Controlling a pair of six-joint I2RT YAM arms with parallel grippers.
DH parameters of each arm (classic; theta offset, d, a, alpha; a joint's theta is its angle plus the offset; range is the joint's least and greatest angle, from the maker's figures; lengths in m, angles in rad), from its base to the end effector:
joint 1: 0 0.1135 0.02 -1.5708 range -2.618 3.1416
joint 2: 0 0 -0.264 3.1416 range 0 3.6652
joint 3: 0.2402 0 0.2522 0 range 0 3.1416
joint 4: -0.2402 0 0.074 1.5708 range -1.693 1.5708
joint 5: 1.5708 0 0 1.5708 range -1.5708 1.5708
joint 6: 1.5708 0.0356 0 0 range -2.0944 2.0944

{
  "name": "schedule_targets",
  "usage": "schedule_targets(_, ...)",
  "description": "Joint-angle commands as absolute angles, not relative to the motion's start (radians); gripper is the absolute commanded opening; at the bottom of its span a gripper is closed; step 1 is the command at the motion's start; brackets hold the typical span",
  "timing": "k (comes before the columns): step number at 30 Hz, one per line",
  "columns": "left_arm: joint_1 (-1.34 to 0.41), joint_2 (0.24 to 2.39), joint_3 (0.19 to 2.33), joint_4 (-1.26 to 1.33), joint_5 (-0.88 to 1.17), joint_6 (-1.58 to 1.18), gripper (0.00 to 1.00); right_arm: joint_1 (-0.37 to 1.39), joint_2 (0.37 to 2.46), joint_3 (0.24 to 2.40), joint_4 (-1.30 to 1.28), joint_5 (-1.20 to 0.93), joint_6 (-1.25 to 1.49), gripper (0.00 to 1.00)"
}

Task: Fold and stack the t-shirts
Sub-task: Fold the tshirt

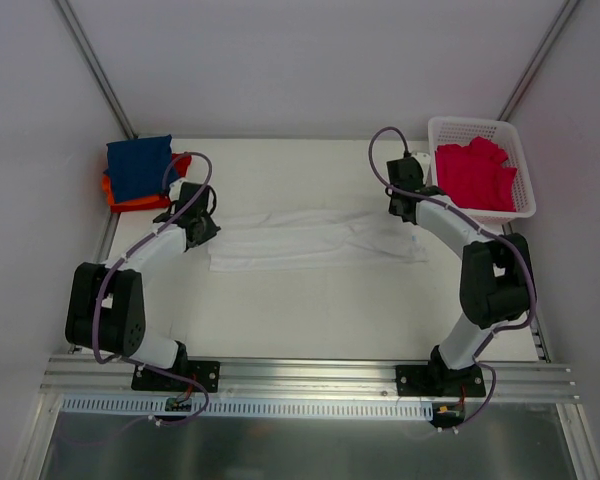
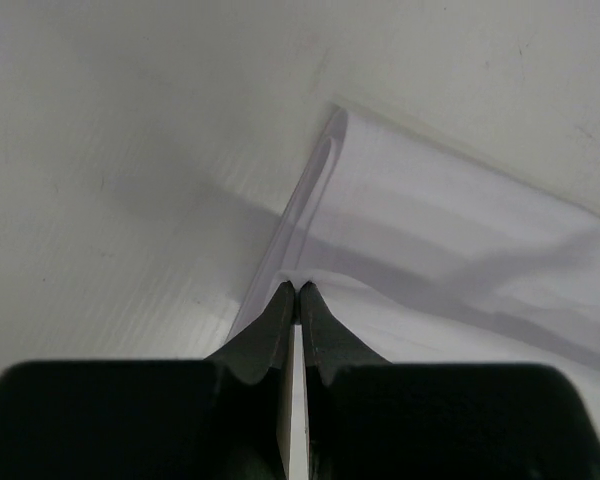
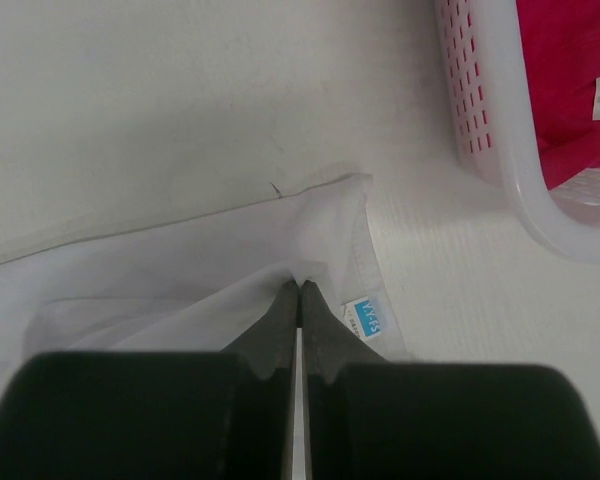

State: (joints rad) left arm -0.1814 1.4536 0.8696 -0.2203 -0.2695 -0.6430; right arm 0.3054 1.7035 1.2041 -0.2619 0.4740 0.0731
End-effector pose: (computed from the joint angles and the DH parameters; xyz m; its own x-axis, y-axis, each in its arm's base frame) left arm 0.2985 -0.0451 0.2127 -0.5624 -0.4844 -0.6701 -0.4310 0.8633 -0.2624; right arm 0.3627 0.0973 0.2376 -0.6527 -0.1376 -0.7450 0.0956 0.9605 -0.2612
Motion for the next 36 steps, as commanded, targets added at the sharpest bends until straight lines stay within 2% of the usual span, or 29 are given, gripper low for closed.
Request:
schedule_targets(1,-0.172,1.485,0.923,-0.193,-0.313,-0.643,0.00,0.293,1.718,1.247,-0.232,0.479,0.063,0.00)
schedule_targets(11,-0.163,1.569,1.005,-0.181,-0.313,-0.626,0.00,0.285,1.763,1.259,-0.230,0.479,0.061,0.00)
schedule_targets(12,-0.163,1.577,1.011,-0.179,-0.314,-0.623,0.04,0.285,1.770,1.262,-0.232,0.477,0.058,0.02)
schedule_targets(13,-0.163,1.592,1.017,-0.179,-0.316,-0.618,0.30,0.285,1.775,1.267,-0.233,0.479,0.055,0.07)
schedule_targets(14,-0.161,1.598,1.028,-0.179,-0.319,-0.615,0.51,0.287,1.778,1.273,-0.239,0.479,0.054,0.13)
schedule_targets(15,-0.161,1.611,1.035,-0.179,-0.325,-0.608,0.59,0.287,1.781,1.275,-0.242,0.482,0.054,0.25)
schedule_targets(16,-0.160,1.615,1.042,-0.179,-0.327,-0.603,0.64,0.287,1.784,1.275,-0.241,0.483,0.051,0.30)
schedule_targets(17,-0.158,1.618,1.052,-0.179,-0.330,-0.600,0.76,0.287,1.784,1.276,-0.242,0.486,0.051,0.39)
schedule_targets(20,-0.155,1.623,1.063,-0.179,-0.339,-0.588,0.99,0.287,1.779,1.284,-0.250,0.497,0.048,0.50)
schedule_targets(27,-0.153,1.550,1.042,-0.179,-0.319,-0.578,0.99,0.291,1.712,1.282,-0.270,0.495,0.043,0.50)
schedule_targets(36,-0.166,1.471,0.979,-0.179,-0.218,-0.571,0.99,0.389,1.605,1.244,-0.339,0.497,0.069,0.50)
